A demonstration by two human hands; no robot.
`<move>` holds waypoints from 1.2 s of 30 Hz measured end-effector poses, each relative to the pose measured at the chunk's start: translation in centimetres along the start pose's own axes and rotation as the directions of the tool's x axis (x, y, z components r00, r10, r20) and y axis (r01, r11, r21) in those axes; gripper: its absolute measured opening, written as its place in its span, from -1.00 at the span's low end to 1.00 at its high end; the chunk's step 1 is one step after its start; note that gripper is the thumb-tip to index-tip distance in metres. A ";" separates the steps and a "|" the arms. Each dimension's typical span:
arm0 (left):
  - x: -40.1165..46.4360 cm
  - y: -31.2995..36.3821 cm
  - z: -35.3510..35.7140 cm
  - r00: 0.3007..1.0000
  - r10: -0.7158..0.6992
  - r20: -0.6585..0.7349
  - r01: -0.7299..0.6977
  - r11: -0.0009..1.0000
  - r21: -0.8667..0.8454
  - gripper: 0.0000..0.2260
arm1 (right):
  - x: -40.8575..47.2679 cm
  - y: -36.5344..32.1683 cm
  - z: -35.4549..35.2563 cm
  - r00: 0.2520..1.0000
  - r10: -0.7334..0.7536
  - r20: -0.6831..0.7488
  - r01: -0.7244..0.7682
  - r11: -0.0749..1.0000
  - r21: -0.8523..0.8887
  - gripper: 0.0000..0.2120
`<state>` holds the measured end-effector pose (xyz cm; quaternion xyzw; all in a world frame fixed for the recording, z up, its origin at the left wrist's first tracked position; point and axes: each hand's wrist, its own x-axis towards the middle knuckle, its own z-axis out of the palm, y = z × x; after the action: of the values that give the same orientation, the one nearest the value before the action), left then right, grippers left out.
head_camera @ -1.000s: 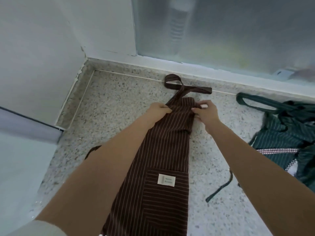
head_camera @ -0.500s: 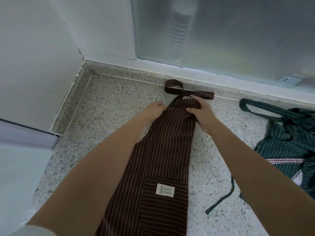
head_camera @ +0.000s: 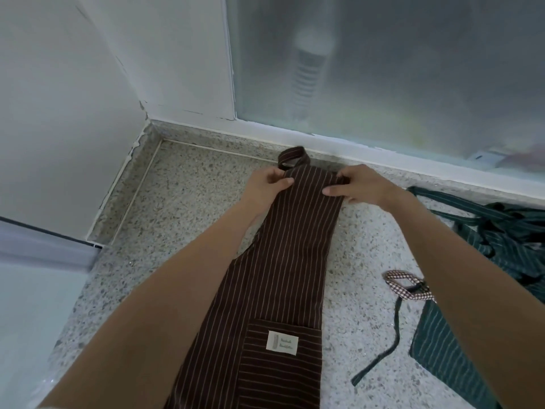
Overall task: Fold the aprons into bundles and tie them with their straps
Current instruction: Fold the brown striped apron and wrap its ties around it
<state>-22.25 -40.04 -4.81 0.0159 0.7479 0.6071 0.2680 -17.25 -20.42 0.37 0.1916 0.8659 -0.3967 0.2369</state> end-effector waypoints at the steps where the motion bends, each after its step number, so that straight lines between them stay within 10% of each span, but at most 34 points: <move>1: -0.1 -0.1 -0.1 1.000 -0.007 -0.011 0.007 1.000 -0.007 -0.96 | 0.0 0.0 -0.5 1.000 0.014 0.006 -0.013 0.999 -0.034 -0.82; 12: 1.1 0.7 -0.1 0.985 -0.148 -0.093 0.161 0.976 0.147 -0.78 | 1.0 0.7 3.0 0.916 0.153 -0.372 -0.042 0.956 0.290 -0.76; 20: 1.1 2.6 0.2 0.981 -0.185 -0.050 0.171 0.962 -0.211 -0.79 | 1.5 1.3 4.6 0.915 0.117 -0.387 0.099 0.863 0.495 -0.76; 26: -1.0 -0.1 -0.6 0.992 -0.099 0.077 0.081 0.974 0.211 -0.51 | 0.2 2.4 8.3 0.973 -0.056 -0.223 0.125 0.942 0.310 -0.18; 36: -10.4 -6.9 -5.9 0.971 -0.045 0.234 -0.152 0.641 0.752 -0.54 | -6.6 1.6 16.8 0.982 -0.132 -0.133 0.122 0.989 -0.085 -0.41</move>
<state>-13.73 -50.76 -6.49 0.2204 0.8967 0.2356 0.3030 -6.71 -33.48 -6.45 0.1540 0.9052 -0.3635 0.1575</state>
